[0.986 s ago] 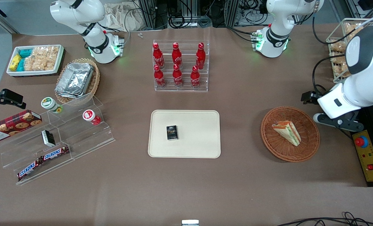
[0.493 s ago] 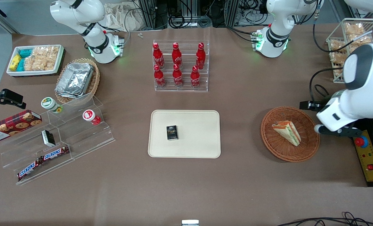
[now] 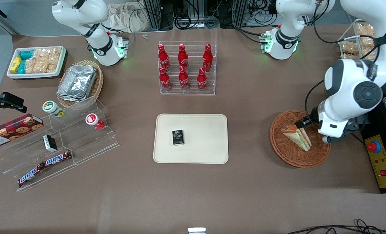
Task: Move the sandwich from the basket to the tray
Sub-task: 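Lower the open left gripper over the sandwich in the wicker basket, then close the left gripper on the wrapped sandwich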
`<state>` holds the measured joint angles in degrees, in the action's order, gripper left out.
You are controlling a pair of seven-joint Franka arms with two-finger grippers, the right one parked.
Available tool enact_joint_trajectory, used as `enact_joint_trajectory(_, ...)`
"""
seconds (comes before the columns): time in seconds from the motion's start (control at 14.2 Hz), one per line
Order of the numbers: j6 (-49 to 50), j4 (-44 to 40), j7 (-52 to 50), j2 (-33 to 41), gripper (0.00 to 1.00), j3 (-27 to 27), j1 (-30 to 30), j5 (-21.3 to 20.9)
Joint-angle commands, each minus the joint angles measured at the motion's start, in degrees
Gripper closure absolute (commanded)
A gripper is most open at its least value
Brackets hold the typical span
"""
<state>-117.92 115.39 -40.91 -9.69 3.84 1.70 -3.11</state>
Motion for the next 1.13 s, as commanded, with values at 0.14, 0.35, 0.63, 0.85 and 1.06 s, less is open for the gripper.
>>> enact_joint_trajectory(0.14,-7.48,0.89,-14.7,-5.77,0.0,-0.32,-0.38,-0.32)
enact_joint_trajectory(0.35,-8.81,0.8,-17.63,-7.62,0.0,-0.41,-0.38,-0.41)
enact_joint_trajectory(0.63,-8.9,1.07,-18.41,-9.03,0.0,-1.55,-0.56,-2.68)
enact_joint_trajectory(0.85,-8.99,0.89,-19.82,-10.08,0.0,-1.64,-0.73,-4.71)
enact_joint_trajectory(1.06,-10.65,0.54,-23.06,-11.31,0.0,-1.64,-0.73,-5.16)
